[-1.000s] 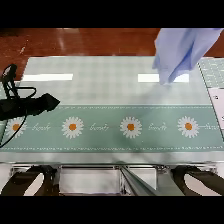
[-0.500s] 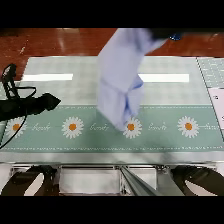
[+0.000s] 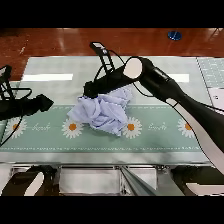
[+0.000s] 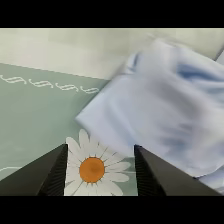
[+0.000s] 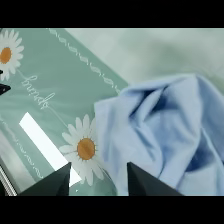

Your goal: Fold the shirts.

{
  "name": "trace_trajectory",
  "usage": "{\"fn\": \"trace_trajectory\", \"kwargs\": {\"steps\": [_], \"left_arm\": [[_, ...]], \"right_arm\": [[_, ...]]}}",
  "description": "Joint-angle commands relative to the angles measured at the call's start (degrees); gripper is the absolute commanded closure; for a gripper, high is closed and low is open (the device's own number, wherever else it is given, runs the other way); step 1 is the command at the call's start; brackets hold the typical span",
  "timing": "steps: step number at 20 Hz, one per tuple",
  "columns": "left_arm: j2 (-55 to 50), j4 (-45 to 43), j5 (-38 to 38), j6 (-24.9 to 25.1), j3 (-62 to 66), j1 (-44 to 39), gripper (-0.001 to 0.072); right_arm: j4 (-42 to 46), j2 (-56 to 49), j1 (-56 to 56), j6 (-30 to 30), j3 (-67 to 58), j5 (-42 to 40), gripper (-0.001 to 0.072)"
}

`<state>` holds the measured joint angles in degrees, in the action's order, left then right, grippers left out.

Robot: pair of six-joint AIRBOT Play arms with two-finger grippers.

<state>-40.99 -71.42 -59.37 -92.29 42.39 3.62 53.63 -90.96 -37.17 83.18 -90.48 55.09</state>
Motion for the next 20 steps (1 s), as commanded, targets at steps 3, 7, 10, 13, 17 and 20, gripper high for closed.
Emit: {"fn": "trace_trajectory", "kwargs": {"steps": [3, 7, 10, 13, 17, 20], "left_arm": [[0.09, -5.77, -1.77, 0.04, 0.02, 1.77, 0.0200], [-3.17, 9.09, -8.52, -0.42, -6.14, 9.86, 0.0200], [-9.42, 25.79, -4.52, 7.72, -16.44, 7.72, 0.0200], [-17.75, 30.58, 2.56, 8.24, -17.22, 4.59, 0.0200], [-26.64, 36.52, 10.80, 9.60, -13.88, -2.47, 0.0200], [-31.43, 37.66, 15.37, 9.11, -9.42, -6.64, 0.0200]], "right_arm": [[10.29, 6.10, 19.52, 3.08, -1.51, 13.05, 0.0303], [17.51, 17.31, 41.07, 7.89, 14.51, 12.92, 0.0304], [7.30, 24.35, 49.03, 3.10, 34.84, 5.29, 0.0304], [2.10, 26.43, 49.33, -1.70, 45.81, 3.58, 0.0305], [1.33, 26.43, 45.33, -1.99, 49.79, -0.35, 0.0305], [-0.50, 26.32, 42.77, -1.27, 49.79, -3.87, 0.0305]]}}
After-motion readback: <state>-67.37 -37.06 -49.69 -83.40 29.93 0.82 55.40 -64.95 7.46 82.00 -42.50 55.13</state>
